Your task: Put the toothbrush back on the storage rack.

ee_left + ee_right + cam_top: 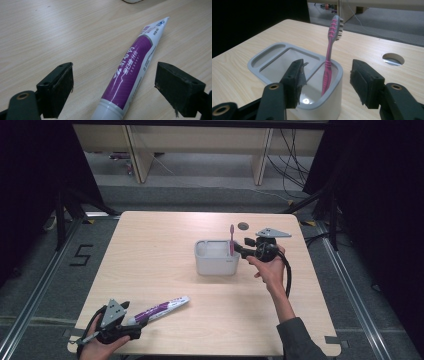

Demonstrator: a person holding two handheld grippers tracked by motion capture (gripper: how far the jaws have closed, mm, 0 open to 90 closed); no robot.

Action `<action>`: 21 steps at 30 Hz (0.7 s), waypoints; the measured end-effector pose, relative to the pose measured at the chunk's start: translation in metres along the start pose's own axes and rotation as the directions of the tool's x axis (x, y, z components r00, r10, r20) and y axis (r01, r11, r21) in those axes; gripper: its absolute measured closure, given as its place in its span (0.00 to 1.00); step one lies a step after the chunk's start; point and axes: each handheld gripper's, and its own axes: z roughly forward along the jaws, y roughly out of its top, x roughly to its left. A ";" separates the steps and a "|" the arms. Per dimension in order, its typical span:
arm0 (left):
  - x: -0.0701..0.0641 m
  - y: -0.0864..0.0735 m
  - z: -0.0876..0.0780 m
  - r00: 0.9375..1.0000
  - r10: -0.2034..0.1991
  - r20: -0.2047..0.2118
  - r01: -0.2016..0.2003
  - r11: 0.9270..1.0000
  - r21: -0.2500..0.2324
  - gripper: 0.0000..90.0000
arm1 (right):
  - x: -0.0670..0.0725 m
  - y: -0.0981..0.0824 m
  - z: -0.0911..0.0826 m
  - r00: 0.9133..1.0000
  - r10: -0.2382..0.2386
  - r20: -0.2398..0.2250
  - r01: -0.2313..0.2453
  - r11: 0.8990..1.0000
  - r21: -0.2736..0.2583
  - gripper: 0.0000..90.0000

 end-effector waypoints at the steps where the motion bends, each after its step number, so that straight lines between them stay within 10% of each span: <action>1: 0.001 0.000 0.000 1.000 0.007 0.000 -0.007 1.000 0.003 0.17 | 0.000 -0.001 -0.001 1.000 -0.003 0.006 0.003 1.000 -0.003 0.48; 21: 0.000 0.001 -0.002 1.000 -0.006 -0.003 0.006 1.000 -0.002 0.17 | 0.000 -0.012 -0.020 1.000 0.005 0.023 -0.006 0.999 0.031 0.34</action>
